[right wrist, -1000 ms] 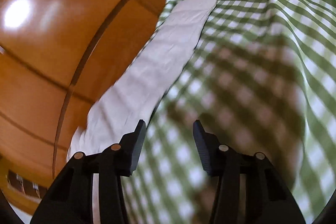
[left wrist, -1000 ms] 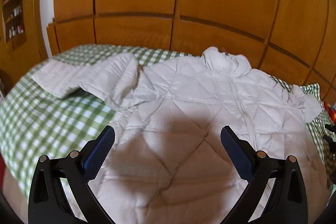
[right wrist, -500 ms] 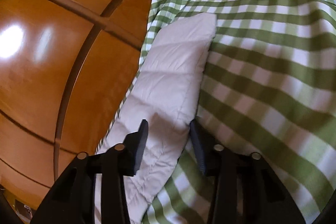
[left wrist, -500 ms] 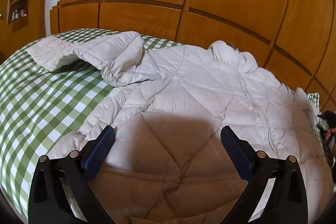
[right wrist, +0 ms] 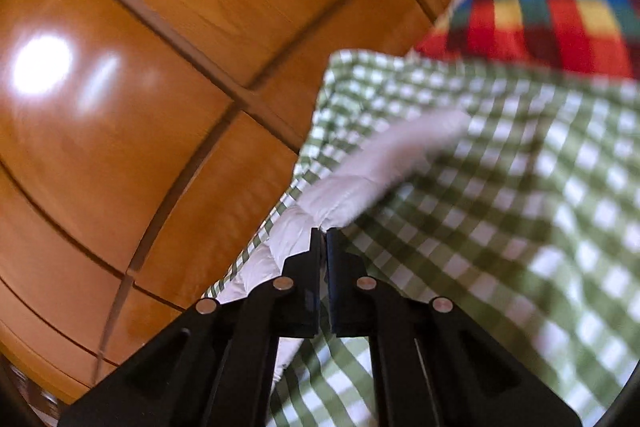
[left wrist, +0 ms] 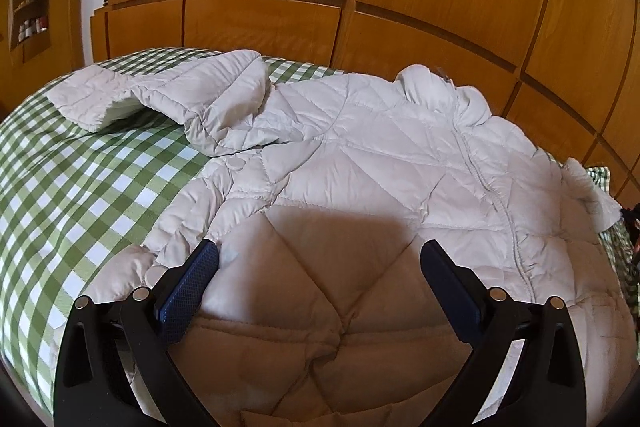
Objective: Fold small clothes
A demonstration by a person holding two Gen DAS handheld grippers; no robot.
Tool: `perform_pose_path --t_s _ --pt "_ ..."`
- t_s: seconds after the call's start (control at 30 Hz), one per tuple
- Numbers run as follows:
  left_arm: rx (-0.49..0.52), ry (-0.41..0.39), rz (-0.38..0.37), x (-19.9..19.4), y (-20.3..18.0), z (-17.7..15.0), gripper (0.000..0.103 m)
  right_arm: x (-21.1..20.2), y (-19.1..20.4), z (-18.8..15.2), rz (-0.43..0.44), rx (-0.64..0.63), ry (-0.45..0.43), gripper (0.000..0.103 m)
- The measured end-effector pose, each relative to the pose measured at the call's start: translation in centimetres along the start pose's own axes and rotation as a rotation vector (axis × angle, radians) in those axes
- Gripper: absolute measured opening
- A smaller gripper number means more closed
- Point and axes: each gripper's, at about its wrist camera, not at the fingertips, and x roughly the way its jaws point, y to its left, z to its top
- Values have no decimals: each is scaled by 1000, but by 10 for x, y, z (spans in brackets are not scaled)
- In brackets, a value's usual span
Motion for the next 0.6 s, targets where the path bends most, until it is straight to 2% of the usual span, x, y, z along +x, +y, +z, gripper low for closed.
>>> perform_pose_path --t_s 0.17,0.3,0.47,0.6 --pt "-1 -9 7 -8 -1 2 100 -35 66 -5 27 -212 -77 2" --pt "-2 -13 19 -16 1 5 100 -57 140 -31 125 -378 -106 2" --pt "-32 -24 25 -27 12 8 100 -73 228 -96 269 -589 -63 1" --pt "-78 -35 17 -36 26 12 100 -73 286 -181 364 -810 43 1"
